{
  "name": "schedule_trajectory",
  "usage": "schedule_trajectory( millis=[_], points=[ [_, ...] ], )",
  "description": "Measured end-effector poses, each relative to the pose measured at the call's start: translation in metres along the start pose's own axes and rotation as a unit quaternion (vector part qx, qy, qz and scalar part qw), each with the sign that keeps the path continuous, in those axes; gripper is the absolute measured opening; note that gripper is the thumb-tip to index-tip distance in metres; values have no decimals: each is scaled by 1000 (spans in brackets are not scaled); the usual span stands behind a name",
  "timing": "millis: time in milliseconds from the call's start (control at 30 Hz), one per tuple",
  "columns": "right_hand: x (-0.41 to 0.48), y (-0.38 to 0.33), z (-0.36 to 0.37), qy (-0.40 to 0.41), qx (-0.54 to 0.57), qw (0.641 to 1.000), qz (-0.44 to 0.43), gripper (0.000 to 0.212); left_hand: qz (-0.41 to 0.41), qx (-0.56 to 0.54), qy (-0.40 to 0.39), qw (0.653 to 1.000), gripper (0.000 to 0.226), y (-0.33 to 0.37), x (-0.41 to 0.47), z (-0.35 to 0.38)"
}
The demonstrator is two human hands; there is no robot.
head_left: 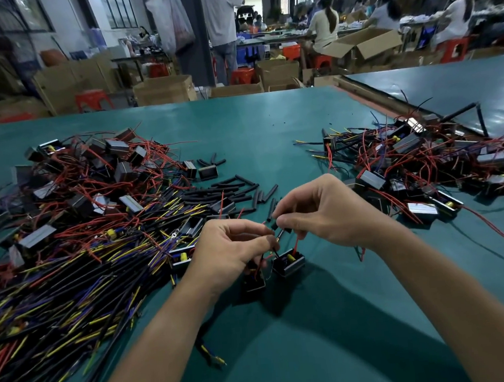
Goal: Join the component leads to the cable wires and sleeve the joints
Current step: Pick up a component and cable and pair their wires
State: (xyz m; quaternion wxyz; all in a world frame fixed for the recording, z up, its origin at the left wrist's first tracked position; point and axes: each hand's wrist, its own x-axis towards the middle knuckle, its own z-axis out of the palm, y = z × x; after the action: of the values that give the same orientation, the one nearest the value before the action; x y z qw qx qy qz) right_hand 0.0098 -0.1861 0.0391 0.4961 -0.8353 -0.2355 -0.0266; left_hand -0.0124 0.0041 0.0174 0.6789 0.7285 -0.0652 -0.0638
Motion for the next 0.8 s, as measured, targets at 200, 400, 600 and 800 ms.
schedule_trajectory(
  millis=[200, 400, 600, 800],
  points=[
    [2, 2, -3, 18, -19, 1000, -11, 7, 16, -1, -3, 1000, 8, -1, 2, 0],
    [0, 3, 1, -16, -63, 998, -2, 5, 9, 31, -27, 999, 6, -2, 1, -3],
    [0, 0, -3, -52, -52, 997, 15, 5, -18, 26, -77, 997, 26, -1, 3, -10],
    [-3, -2, -2, -102, -46, 993, 23, 7, -11, 41, -82, 996, 22, -4, 3, -7]
  ],
)
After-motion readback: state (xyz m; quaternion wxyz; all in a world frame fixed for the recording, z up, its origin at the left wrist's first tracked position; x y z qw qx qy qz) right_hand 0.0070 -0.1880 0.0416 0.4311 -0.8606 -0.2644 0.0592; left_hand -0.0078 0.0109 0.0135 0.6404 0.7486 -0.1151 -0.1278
